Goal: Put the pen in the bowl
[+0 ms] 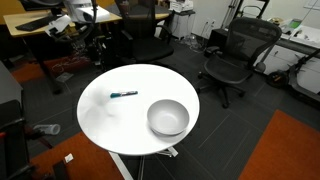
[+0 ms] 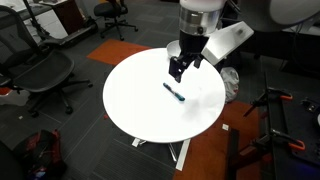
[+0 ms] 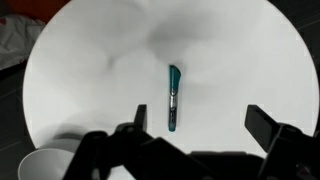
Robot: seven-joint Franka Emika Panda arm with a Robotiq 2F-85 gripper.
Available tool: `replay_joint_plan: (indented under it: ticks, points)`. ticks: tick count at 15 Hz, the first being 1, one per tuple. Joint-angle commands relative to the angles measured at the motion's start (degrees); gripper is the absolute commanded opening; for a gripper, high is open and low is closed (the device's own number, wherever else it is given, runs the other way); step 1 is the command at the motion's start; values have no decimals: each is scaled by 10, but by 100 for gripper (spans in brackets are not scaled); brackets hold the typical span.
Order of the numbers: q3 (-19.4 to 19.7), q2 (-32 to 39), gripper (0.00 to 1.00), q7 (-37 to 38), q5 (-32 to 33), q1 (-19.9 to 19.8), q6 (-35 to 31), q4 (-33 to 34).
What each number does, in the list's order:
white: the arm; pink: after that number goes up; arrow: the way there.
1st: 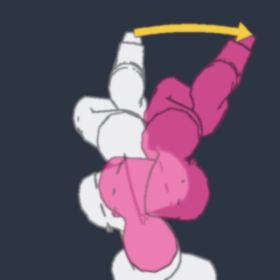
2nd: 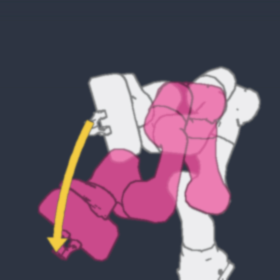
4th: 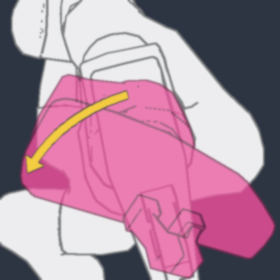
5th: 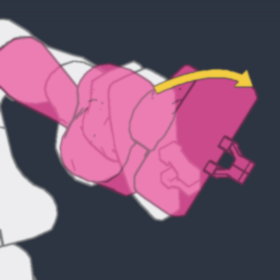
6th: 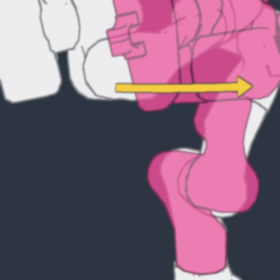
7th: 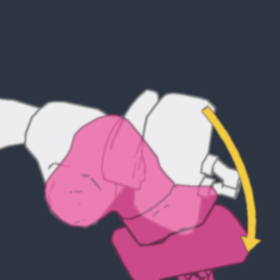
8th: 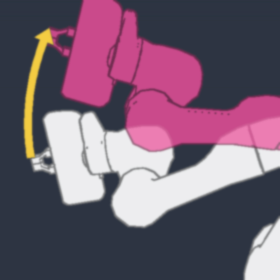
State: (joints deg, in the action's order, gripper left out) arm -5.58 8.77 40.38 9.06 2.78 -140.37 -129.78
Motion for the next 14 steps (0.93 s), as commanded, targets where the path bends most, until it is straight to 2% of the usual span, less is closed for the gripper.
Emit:
replay_joint_plan:
  ticks: [1,6,14]
  points:
    - [30,71,100,12,3,20,-29,41]
    - [61,153,100,-2,-18,32,-68,86]
    - [95,249,100,-6,-49,41,-70,165]
